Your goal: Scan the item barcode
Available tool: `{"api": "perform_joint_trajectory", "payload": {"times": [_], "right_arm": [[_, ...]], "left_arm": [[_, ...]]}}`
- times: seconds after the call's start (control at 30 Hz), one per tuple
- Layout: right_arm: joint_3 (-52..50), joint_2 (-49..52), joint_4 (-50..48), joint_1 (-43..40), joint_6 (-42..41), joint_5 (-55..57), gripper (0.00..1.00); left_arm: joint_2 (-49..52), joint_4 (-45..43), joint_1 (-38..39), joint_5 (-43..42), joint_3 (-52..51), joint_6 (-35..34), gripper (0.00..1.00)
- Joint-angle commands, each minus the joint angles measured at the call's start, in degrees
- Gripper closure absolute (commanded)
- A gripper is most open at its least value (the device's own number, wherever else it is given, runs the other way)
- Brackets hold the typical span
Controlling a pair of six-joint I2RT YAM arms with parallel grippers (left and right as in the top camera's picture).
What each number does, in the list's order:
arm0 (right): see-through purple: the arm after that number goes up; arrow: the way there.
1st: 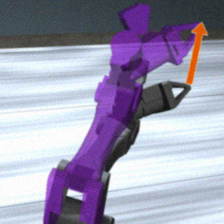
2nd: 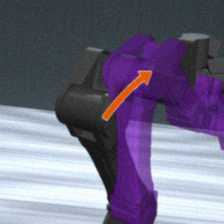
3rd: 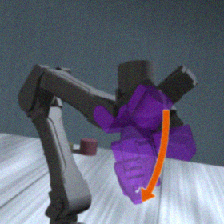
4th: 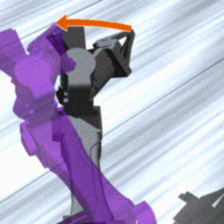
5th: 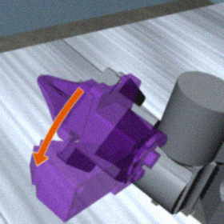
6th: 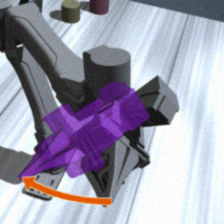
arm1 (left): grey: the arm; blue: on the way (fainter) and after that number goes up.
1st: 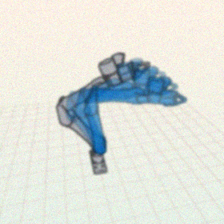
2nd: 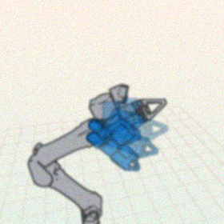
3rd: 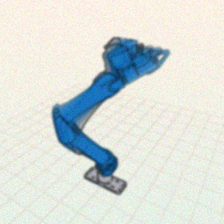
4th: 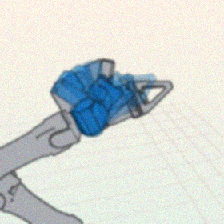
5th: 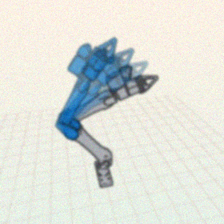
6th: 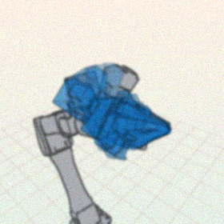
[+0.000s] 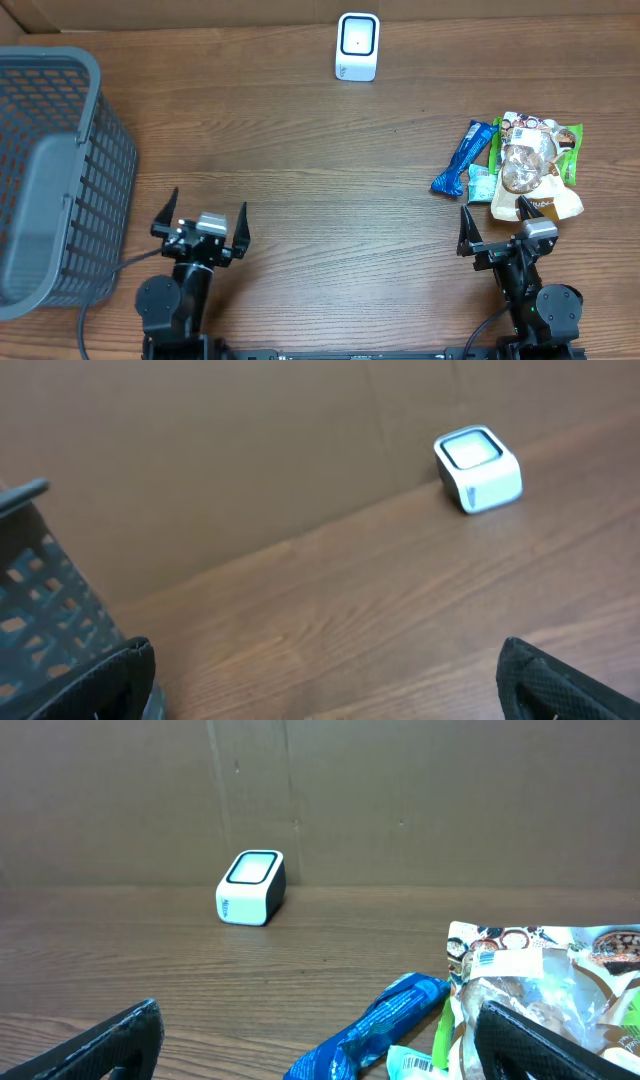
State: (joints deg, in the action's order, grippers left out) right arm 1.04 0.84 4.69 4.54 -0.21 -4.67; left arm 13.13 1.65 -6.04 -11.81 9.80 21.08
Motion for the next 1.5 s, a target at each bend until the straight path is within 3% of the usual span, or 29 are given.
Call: {"api": "perform_joint_trajectory", "payload": {"times": [0.0,0.4,1.47], "right_arm": [[-0.59,-0.68,-0.33,-0.15,0.04,-0.33,0.0],[-0.59,-0.68,-0.31,-0.15,0.04,-0.33,0.0],[-0.59,-0.68,-0.31,-0.15,0.04,-0.33,0.0]], "left_arm": [[-3.48,-0.35,-0.26,-1.29,-3.69,3.65,0.0],[-12.87,1.7,0.13,-0.44,-9.53,2.89,0.0],[-12.87,1.51,0.17,-0.44,-9.53,2.93,0.0]]}}
